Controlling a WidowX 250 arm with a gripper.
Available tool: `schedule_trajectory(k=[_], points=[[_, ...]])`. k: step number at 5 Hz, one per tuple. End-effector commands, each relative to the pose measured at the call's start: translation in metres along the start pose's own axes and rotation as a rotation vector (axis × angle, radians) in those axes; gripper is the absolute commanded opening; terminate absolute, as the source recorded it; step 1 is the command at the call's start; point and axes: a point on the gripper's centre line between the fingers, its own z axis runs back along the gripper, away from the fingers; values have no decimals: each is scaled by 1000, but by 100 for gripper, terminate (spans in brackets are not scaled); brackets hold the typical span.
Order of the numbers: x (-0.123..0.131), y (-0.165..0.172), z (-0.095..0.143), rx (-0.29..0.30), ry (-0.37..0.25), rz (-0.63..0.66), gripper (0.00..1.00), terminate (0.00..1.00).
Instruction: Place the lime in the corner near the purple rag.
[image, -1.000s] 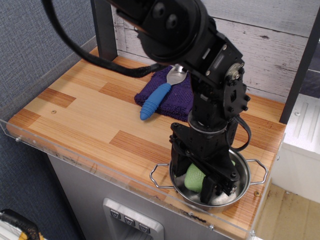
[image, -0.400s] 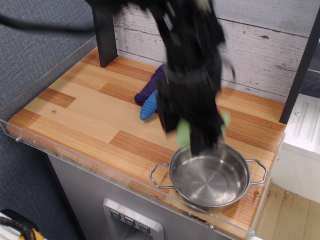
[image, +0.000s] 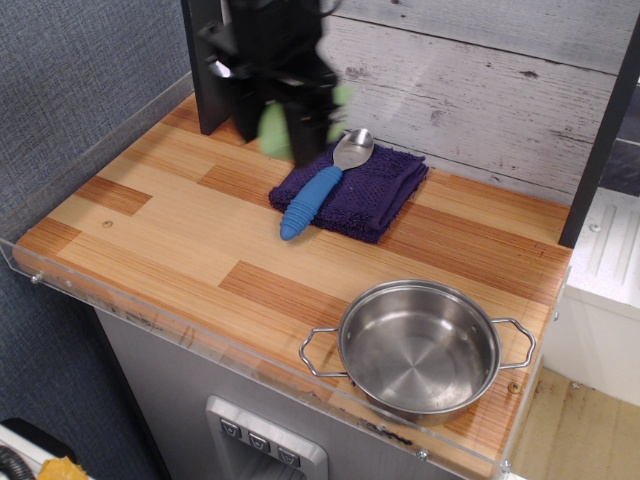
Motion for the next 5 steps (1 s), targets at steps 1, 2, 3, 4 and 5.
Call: schedule_trajectory(k=[1, 2, 3, 4, 5], points=[[6, 85, -28, 61, 21, 172, 0, 0], [7, 112, -48, 125, 51, 240, 0, 0], [5, 131, -67, 154, 65, 294, 0, 0], [6, 136, -78, 144, 82, 302, 0, 0], [10, 128, -84, 123, 92, 301, 0, 0]])
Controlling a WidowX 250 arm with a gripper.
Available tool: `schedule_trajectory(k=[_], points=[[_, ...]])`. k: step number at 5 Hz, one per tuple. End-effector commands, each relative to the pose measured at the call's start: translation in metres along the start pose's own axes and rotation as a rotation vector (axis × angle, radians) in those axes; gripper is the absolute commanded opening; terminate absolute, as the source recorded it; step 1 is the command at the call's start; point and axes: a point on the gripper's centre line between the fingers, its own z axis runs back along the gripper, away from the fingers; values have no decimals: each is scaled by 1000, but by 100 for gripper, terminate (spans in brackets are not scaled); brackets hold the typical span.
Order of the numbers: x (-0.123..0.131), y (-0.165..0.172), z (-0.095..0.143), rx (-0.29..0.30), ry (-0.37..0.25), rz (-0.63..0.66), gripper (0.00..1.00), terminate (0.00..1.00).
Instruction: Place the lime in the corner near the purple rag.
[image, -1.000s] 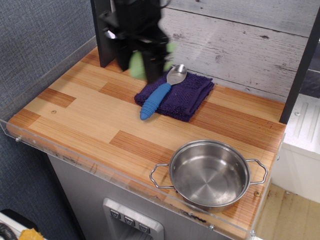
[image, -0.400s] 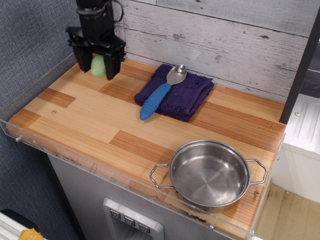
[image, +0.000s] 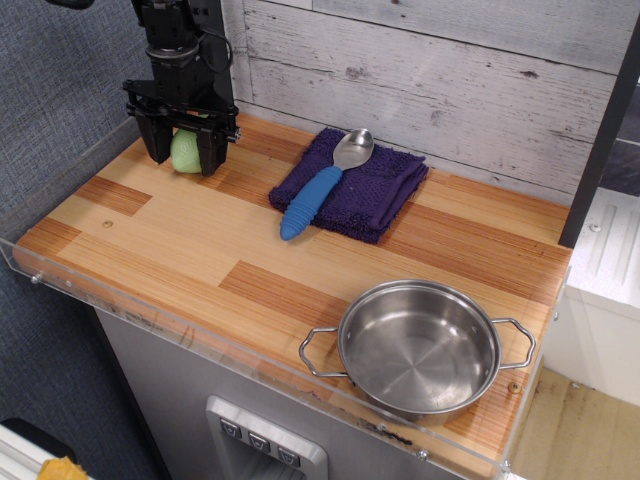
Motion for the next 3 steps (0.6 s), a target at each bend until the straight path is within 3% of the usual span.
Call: schedule_trajectory(k=[1, 2, 3], points=[[-10, -8, 19, -16, -23, 10, 100, 0], [-14, -7, 43, -17, -71, 11, 100, 0], [-21, -1, 91, -15, -179, 12, 100, 0]])
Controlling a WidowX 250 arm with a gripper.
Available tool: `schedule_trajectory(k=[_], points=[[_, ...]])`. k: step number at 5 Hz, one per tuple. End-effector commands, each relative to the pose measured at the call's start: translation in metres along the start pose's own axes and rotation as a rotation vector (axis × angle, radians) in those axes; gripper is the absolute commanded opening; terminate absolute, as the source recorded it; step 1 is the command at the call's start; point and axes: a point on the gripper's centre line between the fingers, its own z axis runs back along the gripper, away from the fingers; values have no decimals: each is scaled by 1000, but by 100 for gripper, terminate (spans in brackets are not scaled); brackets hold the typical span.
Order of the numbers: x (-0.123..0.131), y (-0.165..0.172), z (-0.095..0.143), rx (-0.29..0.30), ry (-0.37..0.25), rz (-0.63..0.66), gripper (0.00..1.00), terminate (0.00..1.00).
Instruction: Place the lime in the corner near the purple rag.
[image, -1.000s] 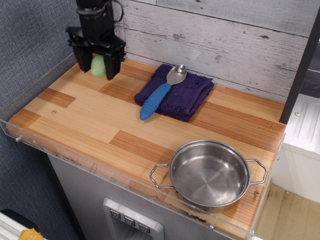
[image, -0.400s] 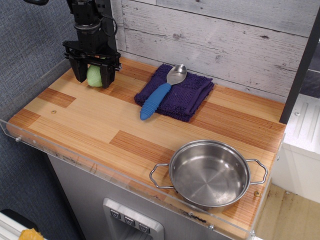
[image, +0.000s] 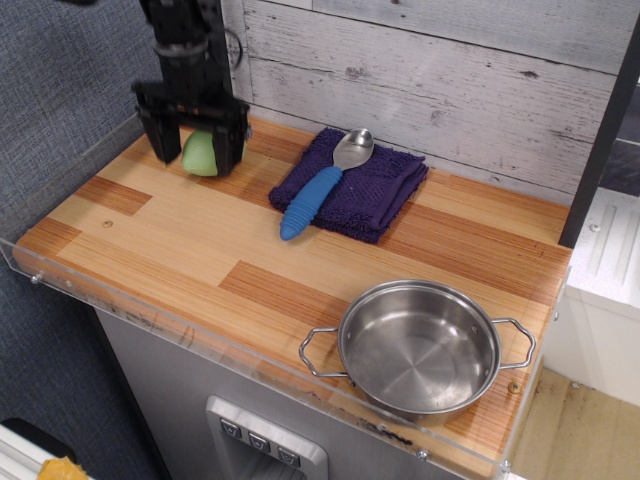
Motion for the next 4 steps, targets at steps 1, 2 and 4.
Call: schedule_trajectory(k=[1, 2, 4], points=[[-30, -1, 124, 39, -224, -45, 100, 0], [-55, -27, 151, -9, -236, -97, 100, 0], [-94, -65, 140, -103, -154, -224, 100, 0]])
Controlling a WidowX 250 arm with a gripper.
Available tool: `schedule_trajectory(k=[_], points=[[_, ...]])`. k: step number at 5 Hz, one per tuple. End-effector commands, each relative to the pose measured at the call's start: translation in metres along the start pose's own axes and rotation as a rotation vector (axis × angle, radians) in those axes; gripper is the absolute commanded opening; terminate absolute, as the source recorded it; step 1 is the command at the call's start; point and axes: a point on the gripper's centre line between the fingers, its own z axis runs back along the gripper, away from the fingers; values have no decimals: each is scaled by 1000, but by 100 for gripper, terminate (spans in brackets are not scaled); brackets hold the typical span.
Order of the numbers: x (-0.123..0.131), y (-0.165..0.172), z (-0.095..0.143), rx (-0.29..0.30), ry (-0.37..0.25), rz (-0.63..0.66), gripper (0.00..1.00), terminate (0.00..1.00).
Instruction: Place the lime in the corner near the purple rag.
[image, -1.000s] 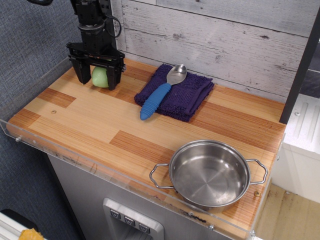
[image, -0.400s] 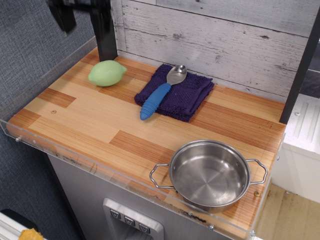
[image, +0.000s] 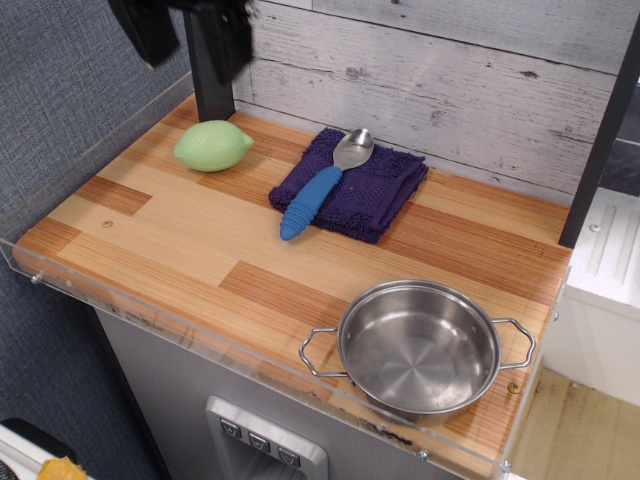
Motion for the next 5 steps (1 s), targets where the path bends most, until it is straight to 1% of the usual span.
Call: schedule_trajectory(k=[1, 2, 3, 4, 5], points=[[-25, -11, -15, 16, 36, -58, 100, 0], [-26, -11, -29, 18, 70, -54, 100, 0], [-28, -8, -32, 20, 63, -112, 100, 0], [-28, -8, -32, 20, 63, -112, 100, 0], [-28, -8, -32, 20, 63, -112, 100, 100]])
